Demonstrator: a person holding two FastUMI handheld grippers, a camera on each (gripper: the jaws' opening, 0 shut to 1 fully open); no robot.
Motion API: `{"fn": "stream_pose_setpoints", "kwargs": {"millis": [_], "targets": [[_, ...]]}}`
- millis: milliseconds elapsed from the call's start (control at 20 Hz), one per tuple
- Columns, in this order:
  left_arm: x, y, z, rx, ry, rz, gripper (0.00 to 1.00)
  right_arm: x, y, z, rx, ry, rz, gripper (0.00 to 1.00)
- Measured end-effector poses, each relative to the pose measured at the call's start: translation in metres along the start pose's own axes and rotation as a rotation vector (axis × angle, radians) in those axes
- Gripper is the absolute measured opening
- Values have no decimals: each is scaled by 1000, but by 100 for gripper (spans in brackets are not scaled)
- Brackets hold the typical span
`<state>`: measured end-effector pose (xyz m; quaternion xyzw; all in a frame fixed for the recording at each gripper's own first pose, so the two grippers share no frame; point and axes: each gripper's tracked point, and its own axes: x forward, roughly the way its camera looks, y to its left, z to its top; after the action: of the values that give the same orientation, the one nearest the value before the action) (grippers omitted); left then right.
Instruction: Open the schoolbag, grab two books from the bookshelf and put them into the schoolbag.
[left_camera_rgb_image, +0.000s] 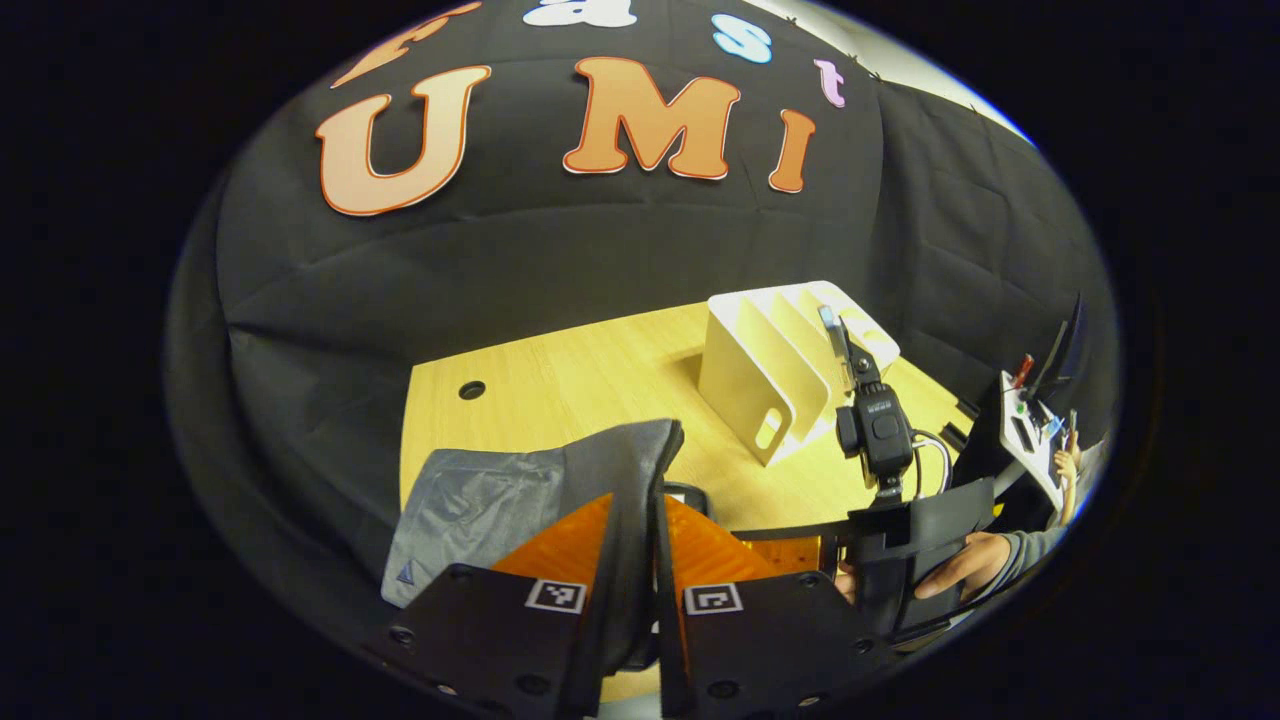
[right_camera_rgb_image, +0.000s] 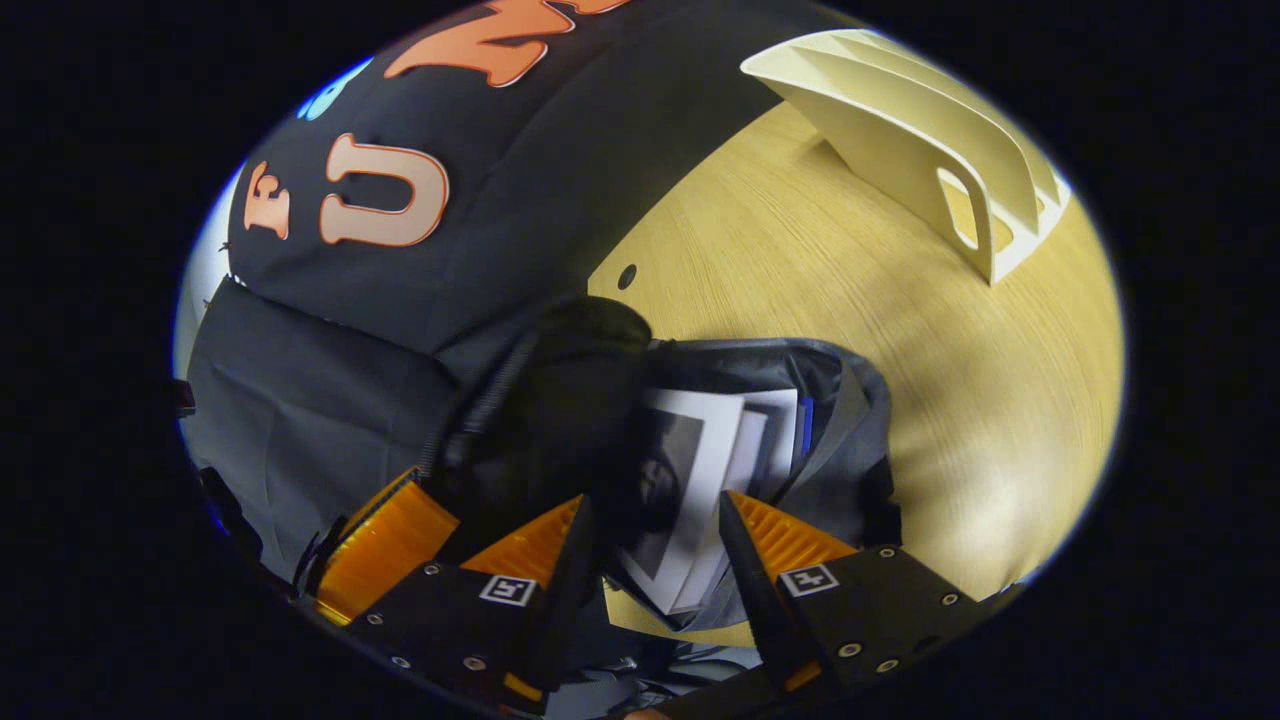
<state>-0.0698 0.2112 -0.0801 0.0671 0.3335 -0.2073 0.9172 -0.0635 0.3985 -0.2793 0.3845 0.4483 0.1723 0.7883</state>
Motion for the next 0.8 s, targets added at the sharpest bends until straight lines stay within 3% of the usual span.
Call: {"fn": "stream_pose_setpoints", "kwargs": {"millis": [100,250,550,700,800], "targets": [[2,-10,6,-11,-20,16,31,-19,-9,11,-62,-15,-29,86],[4,-24,10,-37,-29,43,37,-51,-27,38,-135,-62,-65,88],[7,-62,38,-92,-95,87,67,-136,-61,109,-264,-228,-131,92],[10,-89,63,-149,-174,77,90,-177,-72,147,-381,-340,-169,98],[9,-101,81,-151,-247,98,96,-204,-80,171,-467,-400,-211,98]]}}
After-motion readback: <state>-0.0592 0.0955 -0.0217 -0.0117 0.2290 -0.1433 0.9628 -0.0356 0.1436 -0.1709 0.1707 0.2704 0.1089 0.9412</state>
